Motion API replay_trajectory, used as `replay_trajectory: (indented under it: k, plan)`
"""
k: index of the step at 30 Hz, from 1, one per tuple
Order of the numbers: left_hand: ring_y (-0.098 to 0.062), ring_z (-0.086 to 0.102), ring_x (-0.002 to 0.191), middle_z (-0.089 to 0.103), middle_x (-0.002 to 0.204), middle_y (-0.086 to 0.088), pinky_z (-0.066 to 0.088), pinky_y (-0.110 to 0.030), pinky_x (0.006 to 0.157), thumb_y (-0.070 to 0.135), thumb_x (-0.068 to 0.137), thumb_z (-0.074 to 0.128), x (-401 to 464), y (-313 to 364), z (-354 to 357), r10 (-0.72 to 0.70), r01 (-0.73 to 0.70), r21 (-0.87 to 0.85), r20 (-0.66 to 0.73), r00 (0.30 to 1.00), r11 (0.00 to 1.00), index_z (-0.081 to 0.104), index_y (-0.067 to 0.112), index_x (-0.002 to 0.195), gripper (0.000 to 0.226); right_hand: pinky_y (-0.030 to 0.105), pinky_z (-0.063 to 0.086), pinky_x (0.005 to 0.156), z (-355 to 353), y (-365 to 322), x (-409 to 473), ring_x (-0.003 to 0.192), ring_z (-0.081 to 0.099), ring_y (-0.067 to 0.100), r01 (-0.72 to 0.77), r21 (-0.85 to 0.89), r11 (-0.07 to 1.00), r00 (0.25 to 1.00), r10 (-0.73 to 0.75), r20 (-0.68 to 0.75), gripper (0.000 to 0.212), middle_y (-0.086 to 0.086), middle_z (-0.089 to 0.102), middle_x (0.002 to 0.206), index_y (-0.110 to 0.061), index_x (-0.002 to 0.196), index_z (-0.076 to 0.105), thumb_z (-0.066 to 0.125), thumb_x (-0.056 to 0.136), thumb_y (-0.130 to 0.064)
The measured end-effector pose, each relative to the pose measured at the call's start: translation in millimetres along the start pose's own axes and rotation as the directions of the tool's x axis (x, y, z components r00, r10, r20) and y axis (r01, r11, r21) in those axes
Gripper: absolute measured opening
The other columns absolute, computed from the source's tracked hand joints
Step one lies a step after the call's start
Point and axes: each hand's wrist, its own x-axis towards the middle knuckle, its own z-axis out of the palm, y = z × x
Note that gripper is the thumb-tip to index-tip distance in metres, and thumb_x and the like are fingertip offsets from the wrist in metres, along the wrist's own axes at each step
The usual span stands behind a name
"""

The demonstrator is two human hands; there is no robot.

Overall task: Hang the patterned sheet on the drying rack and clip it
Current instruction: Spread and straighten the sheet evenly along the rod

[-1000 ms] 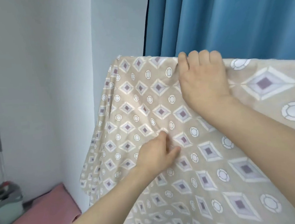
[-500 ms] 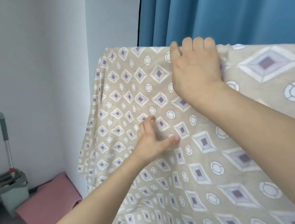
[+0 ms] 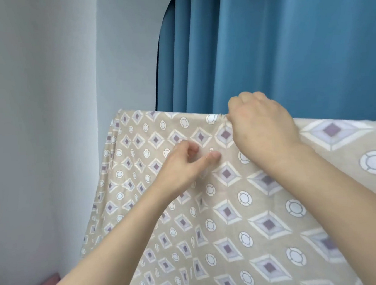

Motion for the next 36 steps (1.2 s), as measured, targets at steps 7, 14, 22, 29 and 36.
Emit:
replay_trajectory:
  k: [7, 14, 22, 29, 36]
  plan:
    - [-0.016, 0.062, 0.071, 0.066, 0.074, 0.005, 0.053, -0.042, 0.071, 0.053, 0.078, 0.067, -11.3, 14.1, 18.4, 0.138, -0.147, 0.111, 0.087, 0.987, 0.983, 0.056, 0.024, 0.081, 0.031, 0.035, 0.029, 0.061, 13.3, -9.6, 0.5, 0.067, 0.045, 0.029, 0.073, -0.076, 0.994, 0.973, -0.088, -0.215, 0.018, 0.01, 0.048, 0.073, -0.01, 0.073, 0.051, 0.065, 0.072, 0.001]
    - [-0.015, 0.043, 0.054, 0.052, 0.057, 0.0, 0.038, -0.032, 0.055, 0.029, 0.09, 0.055, -14.8, -6.4, 20.2, 0.189, -0.191, -0.011, 0.191, 0.963, 0.982, 0.046, 0.021, 0.065, 0.028, 0.036, 0.029, 0.064, 14.9, -7.1, -5.1, 0.069, 0.043, 0.027, 0.138, -0.09, 0.986, 0.963, -0.155, -0.219, 0.016, 0.006, 0.047, 0.075, -0.012, 0.07, 0.056, 0.071, 0.072, -0.007]
    - [-0.01, 0.057, 0.06, 0.051, 0.058, -0.008, 0.042, -0.023, 0.052, 0.009, 0.097, 0.054, -31.6, -14.4, 10.3, 0.143, -0.113, -0.102, 0.358, 0.923, 0.988, 0.044, 0.009, 0.068, 0.031, 0.041, 0.031, 0.079, 33.7, -10.6, -16.2, 0.08, 0.048, 0.03, 0.063, -0.066, 0.996, 0.982, -0.074, -0.173, 0.006, 0.007, 0.054, 0.089, -0.011, 0.077, 0.063, 0.066, 0.072, -0.013]
    - [-0.017, 0.046, 0.056, 0.062, 0.07, -0.019, 0.039, -0.032, 0.057, 0.017, 0.091, 0.058, -42.2, -34.0, 5.2, 0.013, -0.033, 0.027, 0.551, 0.835, 0.999, 0.051, 0.009, 0.067, 0.026, 0.03, 0.023, 0.054, 17.3, -37.4, 25.3, 0.074, 0.041, 0.027, -0.003, 0.019, 1.0, 0.998, 0.001, 0.065, 0.016, 0.008, 0.053, 0.103, -0.01, 0.109, 0.048, 0.043, 0.094, -0.012]
    - [-0.013, 0.044, 0.056, 0.058, 0.069, -0.01, 0.036, -0.019, 0.049, 0.013, 0.095, 0.056, -52.6, -56.4, 0.1, -0.065, -0.036, 0.16, 0.587, 0.807, 0.986, 0.044, 0.017, 0.065, 0.033, 0.032, 0.032, 0.067, 43.4, -73.8, 55.1, 0.095, 0.057, 0.027, 0.008, -0.052, 0.999, 0.975, 0.004, 0.224, 0.028, 0.008, 0.055, 0.114, -0.01, 0.117, 0.049, 0.049, 0.089, -0.012]
